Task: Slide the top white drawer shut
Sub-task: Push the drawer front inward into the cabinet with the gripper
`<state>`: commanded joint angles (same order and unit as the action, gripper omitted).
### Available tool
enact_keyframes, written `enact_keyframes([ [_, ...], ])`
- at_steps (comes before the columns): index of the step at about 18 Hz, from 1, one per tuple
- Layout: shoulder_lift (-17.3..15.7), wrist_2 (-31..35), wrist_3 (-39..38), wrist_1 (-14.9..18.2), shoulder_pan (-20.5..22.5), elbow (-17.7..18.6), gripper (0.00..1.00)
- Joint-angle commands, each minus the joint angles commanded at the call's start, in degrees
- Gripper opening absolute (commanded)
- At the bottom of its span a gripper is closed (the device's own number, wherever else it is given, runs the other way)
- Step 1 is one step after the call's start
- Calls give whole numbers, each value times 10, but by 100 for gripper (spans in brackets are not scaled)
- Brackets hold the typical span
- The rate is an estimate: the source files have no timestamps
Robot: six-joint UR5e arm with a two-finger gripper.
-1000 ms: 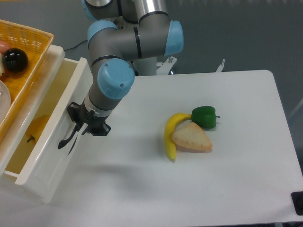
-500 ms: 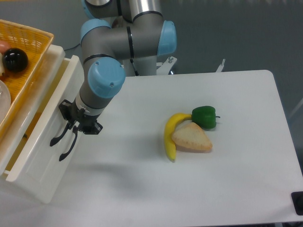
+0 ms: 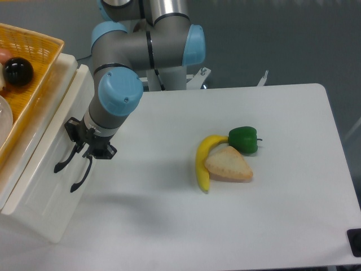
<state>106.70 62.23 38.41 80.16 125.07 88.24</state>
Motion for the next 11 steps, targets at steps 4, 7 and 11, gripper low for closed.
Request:
enact_keyframes([
  [4, 0, 0, 0, 0, -2, 0, 25],
  [7, 0, 0, -3, -4, -4, 6, 25],
  [11, -1, -1, -4, -5, -5, 8, 25],
])
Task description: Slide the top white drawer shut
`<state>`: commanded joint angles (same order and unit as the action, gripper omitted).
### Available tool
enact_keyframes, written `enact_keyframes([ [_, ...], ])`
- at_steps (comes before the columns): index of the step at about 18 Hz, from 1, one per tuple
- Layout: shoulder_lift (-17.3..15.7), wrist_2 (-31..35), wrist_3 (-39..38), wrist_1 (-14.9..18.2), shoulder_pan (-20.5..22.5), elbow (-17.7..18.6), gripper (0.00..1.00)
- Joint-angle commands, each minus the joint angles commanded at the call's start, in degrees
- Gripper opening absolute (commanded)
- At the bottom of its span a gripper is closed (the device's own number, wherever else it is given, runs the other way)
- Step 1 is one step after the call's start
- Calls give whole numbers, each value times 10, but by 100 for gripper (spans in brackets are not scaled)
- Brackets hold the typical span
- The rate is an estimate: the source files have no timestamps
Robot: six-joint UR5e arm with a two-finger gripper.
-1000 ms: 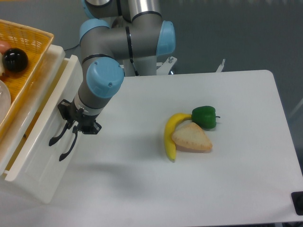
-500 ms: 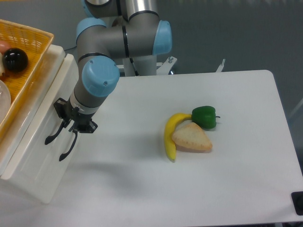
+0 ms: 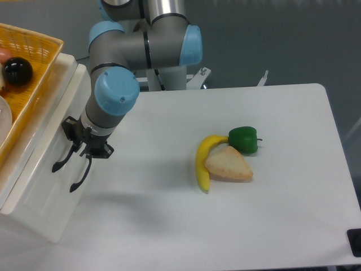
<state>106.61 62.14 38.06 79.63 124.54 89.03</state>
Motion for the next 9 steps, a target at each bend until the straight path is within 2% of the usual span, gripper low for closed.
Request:
enact_keyframes([
  [9, 0, 4, 2, -1, 18, -14, 27],
])
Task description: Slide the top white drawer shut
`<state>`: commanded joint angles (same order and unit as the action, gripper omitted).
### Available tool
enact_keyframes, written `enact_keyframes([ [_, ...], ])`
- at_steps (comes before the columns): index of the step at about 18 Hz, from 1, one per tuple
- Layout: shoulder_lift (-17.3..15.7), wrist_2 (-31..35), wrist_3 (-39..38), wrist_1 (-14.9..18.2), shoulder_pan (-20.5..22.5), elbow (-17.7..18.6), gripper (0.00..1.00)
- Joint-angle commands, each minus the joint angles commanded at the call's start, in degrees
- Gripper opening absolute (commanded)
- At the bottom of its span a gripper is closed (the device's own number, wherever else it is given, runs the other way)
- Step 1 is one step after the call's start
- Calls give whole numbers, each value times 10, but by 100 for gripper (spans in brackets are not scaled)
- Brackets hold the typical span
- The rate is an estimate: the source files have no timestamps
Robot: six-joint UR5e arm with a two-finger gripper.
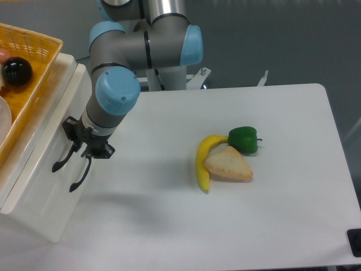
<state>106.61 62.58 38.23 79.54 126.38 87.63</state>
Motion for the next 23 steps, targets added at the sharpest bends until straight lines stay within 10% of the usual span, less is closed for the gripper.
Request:
enact_keyframes([
  [23, -14, 150, 161, -27, 202, -24, 69],
])
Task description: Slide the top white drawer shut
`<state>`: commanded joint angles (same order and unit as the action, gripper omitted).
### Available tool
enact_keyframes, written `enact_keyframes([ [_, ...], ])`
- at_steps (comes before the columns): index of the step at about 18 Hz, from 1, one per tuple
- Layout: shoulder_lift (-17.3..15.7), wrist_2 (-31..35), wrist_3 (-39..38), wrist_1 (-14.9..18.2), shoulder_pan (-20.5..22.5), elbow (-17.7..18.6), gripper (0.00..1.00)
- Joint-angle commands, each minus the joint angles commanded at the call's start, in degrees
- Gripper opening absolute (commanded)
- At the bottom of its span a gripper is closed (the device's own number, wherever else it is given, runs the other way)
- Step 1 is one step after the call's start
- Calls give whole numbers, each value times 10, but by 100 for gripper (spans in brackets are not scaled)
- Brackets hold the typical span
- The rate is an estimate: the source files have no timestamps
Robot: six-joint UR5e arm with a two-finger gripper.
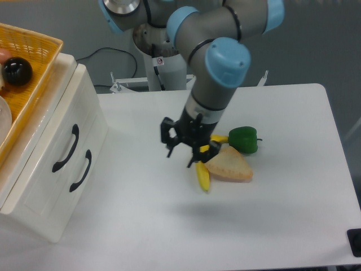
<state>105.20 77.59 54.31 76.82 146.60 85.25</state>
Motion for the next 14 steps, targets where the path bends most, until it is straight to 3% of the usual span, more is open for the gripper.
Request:
enact_keyframes([
  [3, 1, 29, 54, 2, 20, 3, 77],
  [4, 1, 30, 71, 2, 30, 4, 83],
  [5, 0, 30, 92, 2, 40, 4, 96],
  [6, 1, 34, 113, 5, 51, 4, 100],
  [14, 6, 77, 228, 14, 118, 4, 100],
])
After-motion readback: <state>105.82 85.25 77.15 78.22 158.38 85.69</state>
